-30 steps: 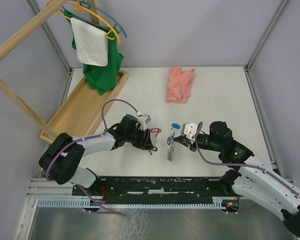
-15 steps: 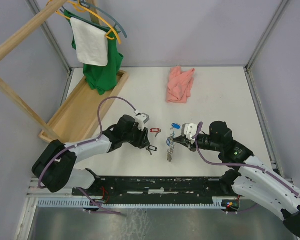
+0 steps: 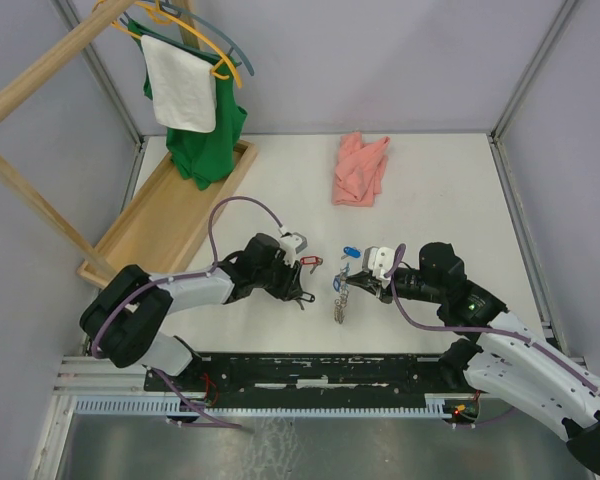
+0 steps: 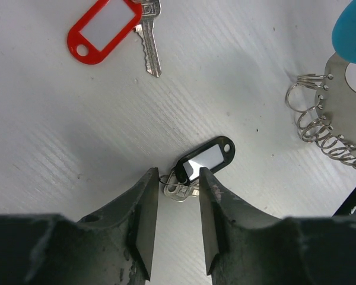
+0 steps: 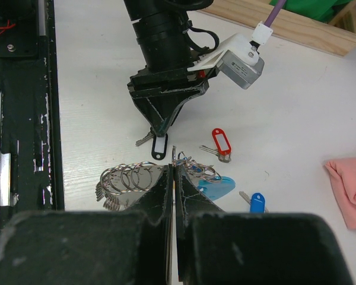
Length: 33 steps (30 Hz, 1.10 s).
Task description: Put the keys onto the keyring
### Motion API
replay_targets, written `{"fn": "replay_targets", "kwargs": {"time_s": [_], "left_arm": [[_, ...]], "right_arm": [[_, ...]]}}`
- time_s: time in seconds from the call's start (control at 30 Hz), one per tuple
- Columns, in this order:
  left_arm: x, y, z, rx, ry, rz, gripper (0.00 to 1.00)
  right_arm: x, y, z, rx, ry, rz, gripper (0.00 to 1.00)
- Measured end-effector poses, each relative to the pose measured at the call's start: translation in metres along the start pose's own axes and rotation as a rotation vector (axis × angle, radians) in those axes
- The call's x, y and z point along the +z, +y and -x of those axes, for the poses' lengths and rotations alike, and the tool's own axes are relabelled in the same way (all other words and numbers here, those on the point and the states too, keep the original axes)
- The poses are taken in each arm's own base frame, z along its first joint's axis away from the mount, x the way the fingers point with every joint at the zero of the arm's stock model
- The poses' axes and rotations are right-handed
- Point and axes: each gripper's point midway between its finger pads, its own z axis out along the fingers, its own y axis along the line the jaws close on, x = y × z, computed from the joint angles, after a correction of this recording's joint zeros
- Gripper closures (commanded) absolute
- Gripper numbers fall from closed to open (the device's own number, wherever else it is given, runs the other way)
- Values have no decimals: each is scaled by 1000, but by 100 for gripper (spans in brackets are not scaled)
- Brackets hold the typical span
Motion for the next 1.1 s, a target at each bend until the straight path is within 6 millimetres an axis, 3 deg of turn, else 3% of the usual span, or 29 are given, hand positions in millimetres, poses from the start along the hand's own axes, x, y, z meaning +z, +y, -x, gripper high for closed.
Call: {"fn": "replay_targets", "kwargs": {"time_s": [0.4,0.6,0.8,1.1], "left_arm": [[-2,-1,-2,-62,3,56,88],[-21,4,6,-150,-48,198,87],[-34,26,3,-242,-54,411,85],[-30,39,-1,-222,32,593,77]], "right_arm": [[0,0,0,0,-1,0,99],[0,0,0,0,-1,0,99],[0,0,0,0,-1,1,99],[0,0,0,0,-1,1,99]]}}
